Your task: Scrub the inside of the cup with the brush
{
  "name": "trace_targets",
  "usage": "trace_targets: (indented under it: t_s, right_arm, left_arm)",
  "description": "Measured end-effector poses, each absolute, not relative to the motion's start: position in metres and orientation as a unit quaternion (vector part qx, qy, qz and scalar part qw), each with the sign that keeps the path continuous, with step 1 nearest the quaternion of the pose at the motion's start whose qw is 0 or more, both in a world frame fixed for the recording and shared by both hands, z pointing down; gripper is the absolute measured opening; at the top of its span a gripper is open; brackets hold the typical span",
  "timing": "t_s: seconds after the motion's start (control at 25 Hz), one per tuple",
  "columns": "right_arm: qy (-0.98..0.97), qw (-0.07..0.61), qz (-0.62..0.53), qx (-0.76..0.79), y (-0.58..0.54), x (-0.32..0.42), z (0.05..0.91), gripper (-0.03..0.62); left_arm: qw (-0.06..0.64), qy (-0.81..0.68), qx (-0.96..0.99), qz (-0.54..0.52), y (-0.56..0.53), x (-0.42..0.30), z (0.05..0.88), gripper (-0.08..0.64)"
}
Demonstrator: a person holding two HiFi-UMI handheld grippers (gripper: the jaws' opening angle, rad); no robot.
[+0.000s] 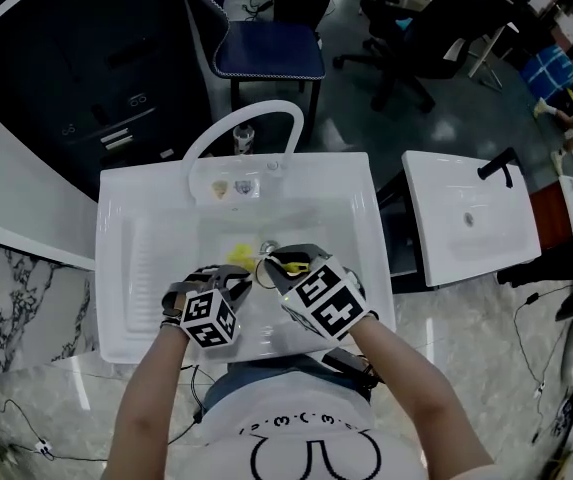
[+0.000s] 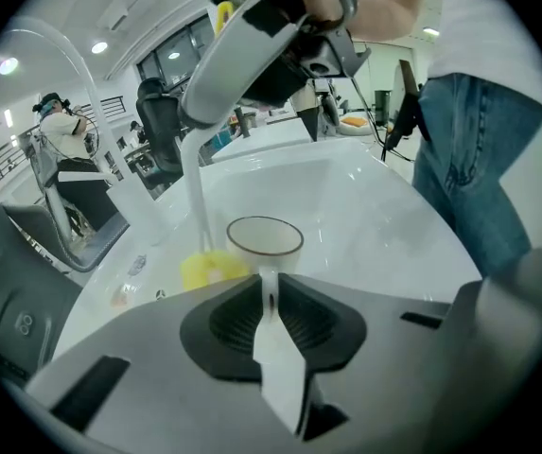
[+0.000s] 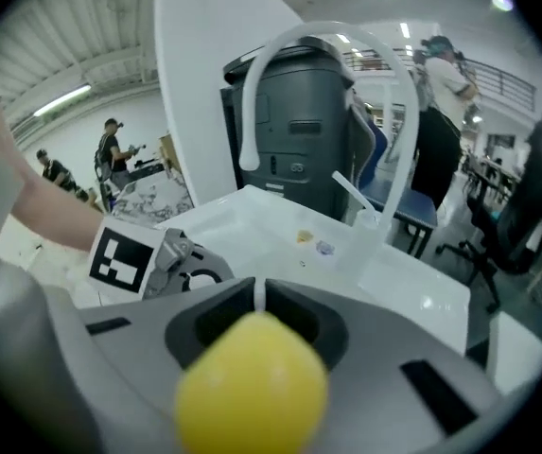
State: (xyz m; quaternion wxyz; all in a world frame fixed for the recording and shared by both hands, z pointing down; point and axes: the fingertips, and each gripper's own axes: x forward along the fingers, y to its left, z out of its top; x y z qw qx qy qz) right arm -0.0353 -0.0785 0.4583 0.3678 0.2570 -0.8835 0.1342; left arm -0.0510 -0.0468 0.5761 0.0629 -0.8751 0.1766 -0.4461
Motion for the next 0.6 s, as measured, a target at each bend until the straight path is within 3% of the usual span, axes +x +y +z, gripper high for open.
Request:
trace_targets:
  t_s: [0.2,0.48,0.6]
  right_arm:
    - [-0.886,0.394,0.08,0.232,-0.069,-0.028,0.442,0.043]
    - [-0.897,0.312,0.17,0.264,-0.086,0.01,0.416,0.043]
    - [-0.893,0.315,0.176,0.268,-0.089,0.002,0.427,0.043]
  left_arm:
    - [0.065,0.172,-0.877,-0.445,-0.045,-0.045,0.577,0.064]
    - [0.062,0.188,-0.875,-0.442,-0.052,-0.054,0.574,0.064]
    - [0.063,0.185,-0.873,-0.448,-0.051,-0.055,0.576,0.064]
